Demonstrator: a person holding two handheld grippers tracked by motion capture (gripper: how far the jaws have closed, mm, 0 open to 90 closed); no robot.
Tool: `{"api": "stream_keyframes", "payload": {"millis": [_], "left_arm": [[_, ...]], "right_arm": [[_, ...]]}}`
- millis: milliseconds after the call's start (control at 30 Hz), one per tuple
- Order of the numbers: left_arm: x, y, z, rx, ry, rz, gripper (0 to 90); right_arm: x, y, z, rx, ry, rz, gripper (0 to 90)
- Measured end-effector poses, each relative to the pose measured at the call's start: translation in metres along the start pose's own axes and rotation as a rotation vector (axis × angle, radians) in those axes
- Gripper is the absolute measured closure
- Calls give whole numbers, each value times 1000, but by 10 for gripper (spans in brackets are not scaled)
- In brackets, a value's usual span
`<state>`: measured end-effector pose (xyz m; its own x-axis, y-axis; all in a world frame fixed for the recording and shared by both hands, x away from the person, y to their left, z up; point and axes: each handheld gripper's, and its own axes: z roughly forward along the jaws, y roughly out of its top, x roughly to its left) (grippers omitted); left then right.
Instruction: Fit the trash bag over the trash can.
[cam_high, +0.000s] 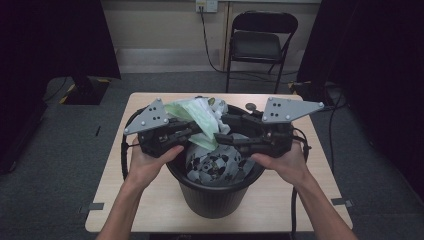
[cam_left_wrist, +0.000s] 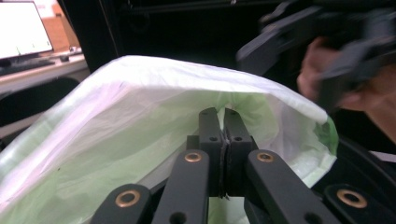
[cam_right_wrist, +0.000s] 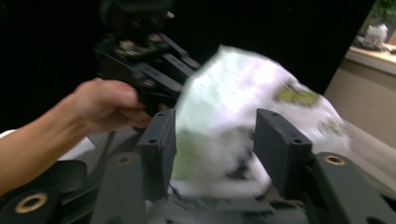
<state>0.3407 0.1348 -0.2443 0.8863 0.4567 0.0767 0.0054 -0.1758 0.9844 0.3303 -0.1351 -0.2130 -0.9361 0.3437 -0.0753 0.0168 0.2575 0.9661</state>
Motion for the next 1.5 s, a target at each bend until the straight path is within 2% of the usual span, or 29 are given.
{"api": "stream_keyframes", "payload": {"millis": [100, 167, 200, 233, 267, 333, 433, 467, 567, 633, 733, 767, 867, 1033, 1100, 1167, 1200, 1267, 1367, 1400, 1500], "left_arm": [[0, 1, 2, 11, 1, 2, 891], [0, 1, 1, 2, -2, -4, 891], [0, 0, 0, -3, -2, -5, 891], [0, 0, -1, -4, 4, -4, 891], [0, 0, -3, -5, 4, -2, 892], [1, -2, -8, -23, -5, -9, 892], [1, -2, -12, -40, -15, -12, 895], [1, -2, -13, -38, -22, -8, 895], [-3, -1, -15, -54, -27, 8, 885], [-5, 0, -16, -61, -31, 19, 819], [-9, 3, -13, -64, -49, 37, 564], [-10, 5, -10, -53, -65, 44, 511], [-14, 7, -5, -40, -71, 53, 420], [-18, 9, 4, -5, -63, 71, 371], [-19, 9, 6, -1, -45, 73, 397], [-18, 8, 4, 2, -27, 66, 606], [-16, 7, 2, -15, -19, 57, 735], [-10, 4, -4, -42, -9, 29, 853], [-3, 0, -17, -81, 11, -1, 883], [-2, -1, -20, -85, 20, -5, 885], [4, -4, -29, -94, 33, -31, 885]], "right_arm": [[7, 4, 4, -6, 0, -19, 404], [11, 4, 12, 32, -34, -35, 406], [11, 4, 15, 54, -55, -38, 484], [10, 3, 17, 70, -72, -39, 598], [7, 2, 17, 66, -80, -27, 692], [-1, -1, 13, 39, -75, 4, 792], [-10, -5, 7, 7, -78, 35, 847], [-13, -6, 6, 10, -95, 43, 853], [-18, -9, 3, 2, -104, 56, 857], [-20, -11, 2, 3, -108, 61, 866], [-21, -12, 2, 0, -106, 69, 873], [-20, -11, 3, 0, -104, 69, 874], [-18, -10, 6, 8, -93, 59, 876], [-14, -9, 10, 7, -62, 45, 880], [-13, -8, 12, 7, -51, 41, 881], [-12, -7, 12, 1, -32, 36, 882], [-11, -7, 13, 6, -40, 31, 883], [-12, -7, 11, 8, -51, 34, 884], [-18, -10, 5, 10, -92, 55, 886], [-24, -13, 2, 10, -120, 71, 887], [-35, -20, -4, 16, -159, 98, 887]]}}
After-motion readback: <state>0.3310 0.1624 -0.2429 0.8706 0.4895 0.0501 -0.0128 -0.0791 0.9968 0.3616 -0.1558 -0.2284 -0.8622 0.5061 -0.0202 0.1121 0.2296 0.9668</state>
